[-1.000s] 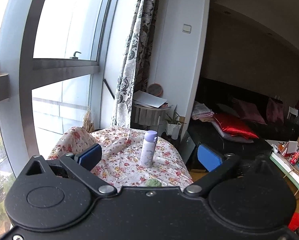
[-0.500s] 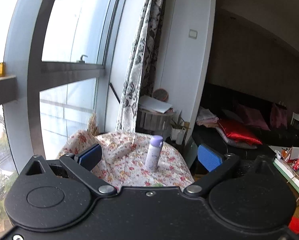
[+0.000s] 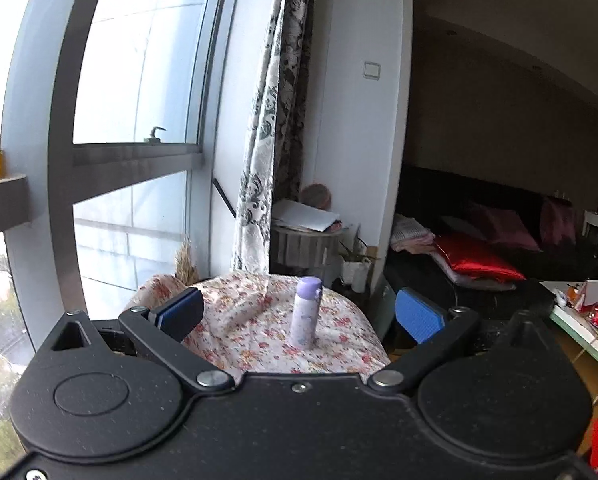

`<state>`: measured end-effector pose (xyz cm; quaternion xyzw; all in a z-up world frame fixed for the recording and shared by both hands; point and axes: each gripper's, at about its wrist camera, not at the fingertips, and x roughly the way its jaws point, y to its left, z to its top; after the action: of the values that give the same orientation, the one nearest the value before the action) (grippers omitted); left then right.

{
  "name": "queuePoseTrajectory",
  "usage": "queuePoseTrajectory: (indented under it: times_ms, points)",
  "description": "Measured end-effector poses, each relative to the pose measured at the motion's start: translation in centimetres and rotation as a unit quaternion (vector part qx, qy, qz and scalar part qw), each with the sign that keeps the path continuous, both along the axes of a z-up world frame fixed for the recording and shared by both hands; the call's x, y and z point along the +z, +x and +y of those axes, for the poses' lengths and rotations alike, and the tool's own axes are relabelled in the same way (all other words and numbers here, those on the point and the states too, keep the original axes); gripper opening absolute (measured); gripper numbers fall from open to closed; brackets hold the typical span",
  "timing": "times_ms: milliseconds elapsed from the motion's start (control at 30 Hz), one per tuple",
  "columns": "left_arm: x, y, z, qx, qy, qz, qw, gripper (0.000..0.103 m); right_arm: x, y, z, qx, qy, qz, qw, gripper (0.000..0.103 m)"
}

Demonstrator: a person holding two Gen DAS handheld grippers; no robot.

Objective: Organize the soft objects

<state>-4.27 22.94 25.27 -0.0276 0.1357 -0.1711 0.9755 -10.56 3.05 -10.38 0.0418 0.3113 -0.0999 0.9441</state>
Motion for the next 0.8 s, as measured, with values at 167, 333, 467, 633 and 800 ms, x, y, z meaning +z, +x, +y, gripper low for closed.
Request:
queuePoseTrajectory:
  times_ms: [167,333,467,633,800]
  points:
    - [-0.1,0.2,0.2,-0.006,-0.008,0.011,0.9999,0.099,0.0,0.0,0.0,0.0,0.001,0.0,1.0,0.103]
    - [0.4,-0.2,0.8,0.006,-0.008,-0.005,0.9999,0.099,0.0,0.1,0.2,0.0,-0.006,0.001,1.0,0.103]
    - [-0.2,0.6,1.0,0.013,-0.009,0.008,0.9998,0.099,0.0,0.0,-0.1,-0.001,0.005,-0.004,1.0,0.103]
    - [-1.5,1.4,0.6,0.011,-0.008,0.033,0.9994,0.099,-0.1,0.0,0.0,-0.002,0.0,-0.003,1.0,0.103]
    - [-1.8,1.0,-0.2,0.001,0.002,0.037,0.9993,0.099,0.0,0.4,0.4,0.0,-0.009,-0.005,1.0,0.103]
